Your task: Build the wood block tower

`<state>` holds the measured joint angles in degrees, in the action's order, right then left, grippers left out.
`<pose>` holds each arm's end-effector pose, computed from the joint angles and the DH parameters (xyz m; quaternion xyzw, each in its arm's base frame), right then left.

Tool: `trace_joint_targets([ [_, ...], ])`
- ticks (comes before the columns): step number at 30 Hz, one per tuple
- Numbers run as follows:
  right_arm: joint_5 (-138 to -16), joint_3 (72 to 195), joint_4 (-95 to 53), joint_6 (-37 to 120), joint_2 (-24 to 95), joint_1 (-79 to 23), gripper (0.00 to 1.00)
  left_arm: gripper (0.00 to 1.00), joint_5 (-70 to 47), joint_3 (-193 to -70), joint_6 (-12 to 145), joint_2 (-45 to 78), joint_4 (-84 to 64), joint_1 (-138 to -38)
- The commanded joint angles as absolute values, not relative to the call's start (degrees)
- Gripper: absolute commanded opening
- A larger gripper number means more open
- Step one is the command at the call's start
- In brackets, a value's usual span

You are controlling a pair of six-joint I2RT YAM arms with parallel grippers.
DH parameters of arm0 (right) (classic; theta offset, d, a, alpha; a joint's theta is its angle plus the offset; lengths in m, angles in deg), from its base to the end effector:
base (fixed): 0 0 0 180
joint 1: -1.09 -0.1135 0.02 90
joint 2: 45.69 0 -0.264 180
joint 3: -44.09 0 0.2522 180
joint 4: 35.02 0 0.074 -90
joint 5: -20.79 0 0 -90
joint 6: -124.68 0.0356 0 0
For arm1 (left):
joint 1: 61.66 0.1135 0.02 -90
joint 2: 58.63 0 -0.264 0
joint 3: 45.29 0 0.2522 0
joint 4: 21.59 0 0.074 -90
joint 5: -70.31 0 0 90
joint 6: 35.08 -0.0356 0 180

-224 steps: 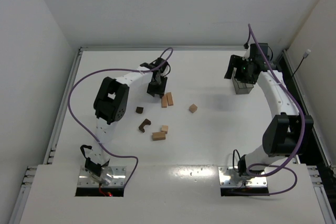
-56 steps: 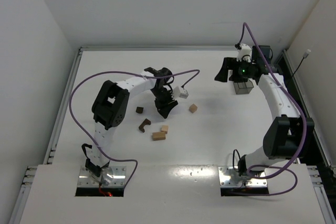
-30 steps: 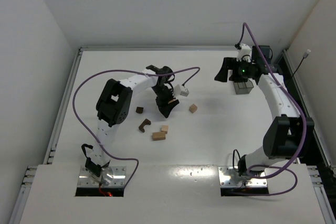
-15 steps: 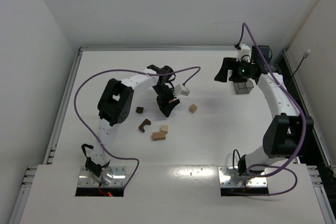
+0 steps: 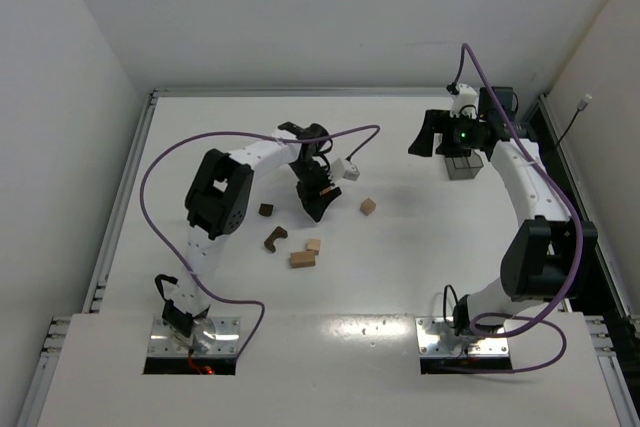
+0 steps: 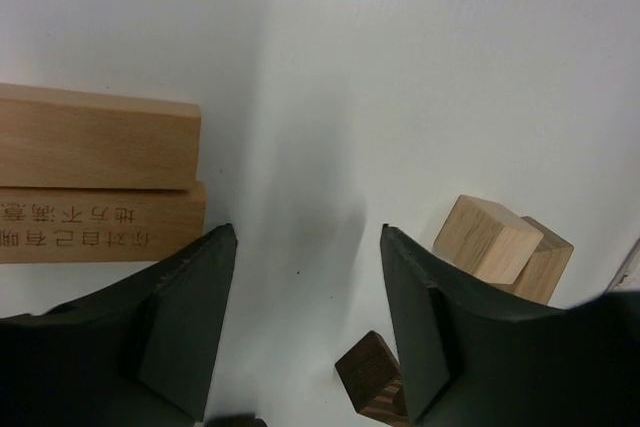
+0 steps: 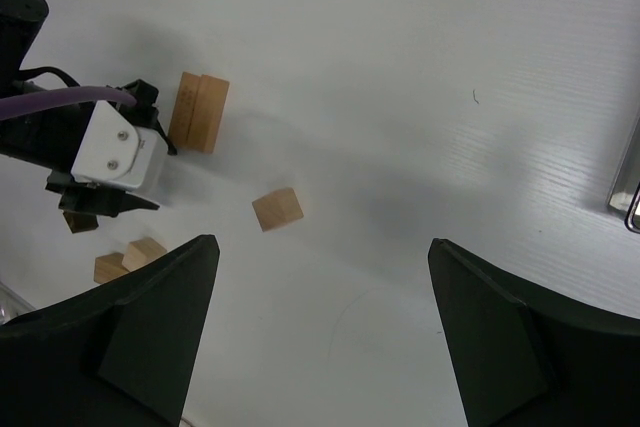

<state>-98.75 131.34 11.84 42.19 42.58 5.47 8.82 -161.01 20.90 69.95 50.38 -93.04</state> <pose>0.3350 -0.0081 0.2950 0.0023 0.9070 0.2473 0.3408 0.3668 -0.2436 0.1589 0.5324 0.8088 -0.2449 0.0494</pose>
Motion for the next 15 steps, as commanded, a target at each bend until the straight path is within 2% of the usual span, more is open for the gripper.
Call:
trace_joint_targets([
  [1,-99.10,133.26,10.47,41.62,42.47,5.66,0.83,0.57,9.66,-163.03,20.02,70.31,50.61,-91.90],
  [2,-99.10,133.26,10.47,41.62,42.47,5.66,0.83,0.52,9.66,-163.03,20.02,70.31,50.61,-91.90],
  [3,-99.10,132.74,10.47,41.62,42.47,5.66,0.83,0.42,9.66,-163.03,20.02,70.31,51.14,-91.90],
  [5,-99.10,132.73,10.47,41.62,42.47,5.66,0.83,0.32,10.28,-163.03,20.02,70.31,51.76,-91.90],
  [6,-99.10,132.73,10.47,41.62,42.47,5.66,0.83,0.23,10.97,-163.03,18.46,70.31,53.41,-91.90],
  [8,-99.10,132.73,10.47,41.62,42.47,5.66,0.83,0.14,10.98,-161.81,18.44,69.61,54.04,-91.90],
  [9,-99.10,132.73,10.47,41.62,41.95,5.66,0.83,0.05,11.59,-161.10,17.92,68.39,54.04,-91.90],
  [11,-99.10,132.73,10.47,41.62,41.94,5.14,0.83,0.00,11.60,-158.04,17.91,66.63,54.04,-91.90],
  [15,-99.10,132.20,10.47,41.62,41.94,5.13,0.83,0.00,12.21,-149.53,18.26,59.43,54.05,-91.90],
])
